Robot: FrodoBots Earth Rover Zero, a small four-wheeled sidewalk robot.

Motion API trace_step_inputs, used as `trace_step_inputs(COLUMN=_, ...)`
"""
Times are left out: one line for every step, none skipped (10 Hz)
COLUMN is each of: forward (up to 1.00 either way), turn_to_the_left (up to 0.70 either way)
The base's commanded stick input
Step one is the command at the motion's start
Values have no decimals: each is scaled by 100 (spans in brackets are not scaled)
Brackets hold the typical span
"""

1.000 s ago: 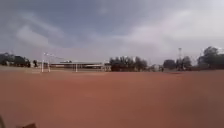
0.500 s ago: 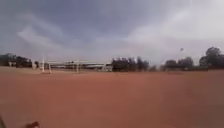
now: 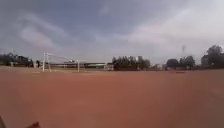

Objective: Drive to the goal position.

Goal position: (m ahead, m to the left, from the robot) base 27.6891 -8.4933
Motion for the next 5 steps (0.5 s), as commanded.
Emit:
trace_step_inputs(forward=70, turn_to_the_left=0)
trace_step_inputs(forward=70, turn_to_the_left=0)
trace_step_inputs(forward=70, turn_to_the_left=0)
trace_step_inputs(forward=70, turn_to_the_left=0)
trace_step_inputs(forward=70, turn_to_the_left=0)
